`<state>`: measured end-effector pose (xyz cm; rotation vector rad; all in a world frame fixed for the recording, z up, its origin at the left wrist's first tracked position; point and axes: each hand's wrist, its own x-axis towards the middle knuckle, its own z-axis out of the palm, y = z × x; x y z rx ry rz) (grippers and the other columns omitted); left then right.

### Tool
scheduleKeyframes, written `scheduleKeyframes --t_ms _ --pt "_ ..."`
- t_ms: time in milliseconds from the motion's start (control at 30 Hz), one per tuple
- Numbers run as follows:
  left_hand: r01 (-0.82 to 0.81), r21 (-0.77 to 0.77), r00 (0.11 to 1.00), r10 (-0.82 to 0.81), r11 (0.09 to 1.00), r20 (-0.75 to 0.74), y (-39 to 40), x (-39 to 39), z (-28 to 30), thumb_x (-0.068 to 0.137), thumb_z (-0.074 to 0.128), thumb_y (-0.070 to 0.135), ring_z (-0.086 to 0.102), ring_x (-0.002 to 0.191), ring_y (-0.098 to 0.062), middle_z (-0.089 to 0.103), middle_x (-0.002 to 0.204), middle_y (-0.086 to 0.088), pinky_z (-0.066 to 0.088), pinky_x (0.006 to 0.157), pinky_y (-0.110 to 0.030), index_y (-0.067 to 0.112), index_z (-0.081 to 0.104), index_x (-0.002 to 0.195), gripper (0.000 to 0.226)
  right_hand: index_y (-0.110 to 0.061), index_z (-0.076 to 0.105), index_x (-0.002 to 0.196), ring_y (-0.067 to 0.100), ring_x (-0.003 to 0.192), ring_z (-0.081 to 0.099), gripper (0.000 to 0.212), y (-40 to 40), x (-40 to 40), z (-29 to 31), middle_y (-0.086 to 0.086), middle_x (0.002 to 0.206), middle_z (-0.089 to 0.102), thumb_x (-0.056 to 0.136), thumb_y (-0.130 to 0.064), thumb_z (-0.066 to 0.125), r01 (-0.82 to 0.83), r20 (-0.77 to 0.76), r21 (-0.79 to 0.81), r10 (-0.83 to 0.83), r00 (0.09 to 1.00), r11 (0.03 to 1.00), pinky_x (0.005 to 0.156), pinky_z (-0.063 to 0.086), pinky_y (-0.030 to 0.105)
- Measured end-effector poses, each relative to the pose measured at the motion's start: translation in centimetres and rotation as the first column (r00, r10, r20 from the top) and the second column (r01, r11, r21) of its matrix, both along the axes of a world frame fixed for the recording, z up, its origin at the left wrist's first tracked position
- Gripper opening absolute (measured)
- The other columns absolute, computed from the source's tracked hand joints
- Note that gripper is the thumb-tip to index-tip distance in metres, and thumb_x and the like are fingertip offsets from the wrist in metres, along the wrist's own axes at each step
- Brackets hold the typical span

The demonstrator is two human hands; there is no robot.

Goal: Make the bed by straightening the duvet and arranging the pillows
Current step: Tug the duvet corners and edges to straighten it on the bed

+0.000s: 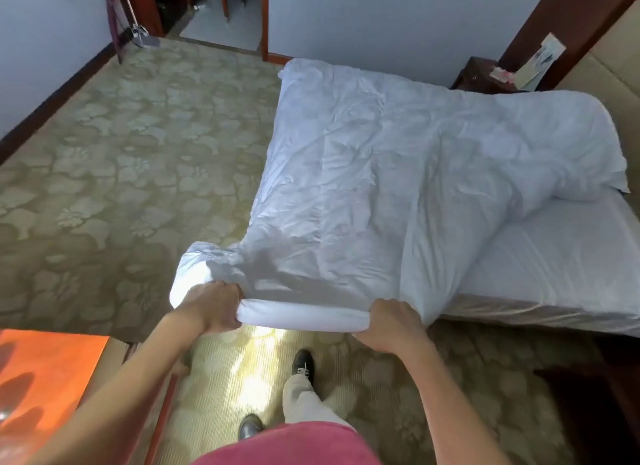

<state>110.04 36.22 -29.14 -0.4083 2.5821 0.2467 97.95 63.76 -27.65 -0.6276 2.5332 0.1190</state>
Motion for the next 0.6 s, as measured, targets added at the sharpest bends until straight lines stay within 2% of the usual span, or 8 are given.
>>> scheduleKeyframes --t_ms 133,200,233,300,367,433,500,600 --pt "0.013 -0.019 0.999 -0.013 1.000 -0.030 0.2 3.9 0.2 0.082 0.056 0.028 0.066 0.104 -0.020 0.071 0.107 0.000 0.048 0.085 -0.028 0.023 0.066 0.099 0.020 -0.018 0.060 0.094 0.020 0.086 0.064 0.033 0.9 4.2 0.6 -0.001 0.090 0.064 0.084 -0.049 0.060 0.047 0.019 0.036 -0.048 0.999 0.998 0.072 0.052 0.030" --pt "0.006 -0.057 0.992 -0.013 0.998 -0.124 0.7 5.3 0.7 0.083 0.054 0.029 0.067 0.100 -0.022 0.072 0.102 0.000 0.045 0.080 -0.027 0.022 0.067 0.096 0.019 -0.018 0.059 0.098 0.018 0.085 0.063 0.036 1.0 4.3 1.8 -0.002 0.092 0.063 0.083 -0.051 0.062 0.065 0.022 0.039 -0.065 0.998 0.997 0.073 0.052 0.029" --pt "0.022 -0.086 0.970 -0.043 0.996 -0.239 0.9 5.8 0.8 0.083 0.050 0.027 0.069 0.093 -0.023 0.073 0.094 -0.001 0.042 0.076 -0.027 0.020 0.069 0.089 0.021 -0.018 0.059 0.098 0.017 0.084 0.062 0.038 1.1 4.2 2.4 -0.002 0.091 0.063 0.083 -0.053 0.062 0.077 0.014 0.025 -0.077 0.997 0.997 0.073 0.053 0.029" --pt "0.132 -0.099 0.841 -0.164 0.986 -0.516 0.7 6.3 1.0 0.072 0.040 0.024 0.069 0.067 -0.026 0.069 0.067 -0.002 0.035 0.071 -0.027 0.017 0.066 0.061 0.029 -0.017 0.059 0.098 0.016 0.084 0.061 0.042 1.3 4.1 3.1 -0.002 0.091 0.063 0.084 -0.057 0.062 0.112 0.011 -0.022 -0.112 0.994 0.993 0.074 0.053 0.030" --pt "0.224 -0.070 0.742 -0.217 0.972 -0.635 0.2 6.5 1.6 0.065 0.045 0.026 0.066 0.064 -0.024 0.066 0.066 0.002 0.040 0.074 -0.029 0.020 0.060 0.052 0.021 -0.016 0.060 0.098 0.016 0.084 0.061 0.047 1.3 4.0 3.0 -0.002 0.092 0.064 0.082 -0.060 0.063 0.147 0.050 -0.056 -0.145 0.988 0.987 0.076 0.054 0.031" --pt "0.182 0.060 0.792 -0.110 0.982 -0.600 0.1 6.3 2.9 0.069 0.058 0.021 0.068 0.073 -0.029 0.071 0.078 -0.002 0.049 0.071 -0.032 0.023 0.059 0.058 0.012 -0.017 0.062 0.102 0.016 0.084 0.062 0.051 1.0 3.5 3.1 -0.003 0.092 0.064 0.079 -0.062 0.065 0.172 0.092 -0.071 -0.165 0.982 0.983 0.079 0.056 0.033" --pt "0.104 0.251 0.825 0.058 0.962 -0.563 0.8 6.3 3.8 0.074 0.058 0.019 0.064 0.067 -0.034 0.068 0.067 -0.005 0.045 0.058 -0.031 0.030 0.049 0.054 0.025 -0.015 0.061 0.105 0.017 0.087 0.061 0.052 1.0 2.3 4.0 -0.003 0.094 0.062 0.078 -0.059 0.068 0.193 0.105 -0.079 -0.184 0.977 0.978 0.079 0.056 0.033" --pt "0.026 0.509 0.890 0.212 0.860 -0.405 2.5 6.1 4.4 0.077 0.058 0.019 0.059 0.056 -0.021 0.063 0.057 -0.001 0.041 0.051 -0.027 0.023 0.056 0.053 0.025 -0.012 0.054 0.103 0.019 0.090 0.059 0.048 1.6 0.7 6.2 -0.002 0.093 0.056 0.079 -0.051 0.071 0.182 0.091 -0.022 -0.180 0.979 0.983 0.074 0.051 0.030"
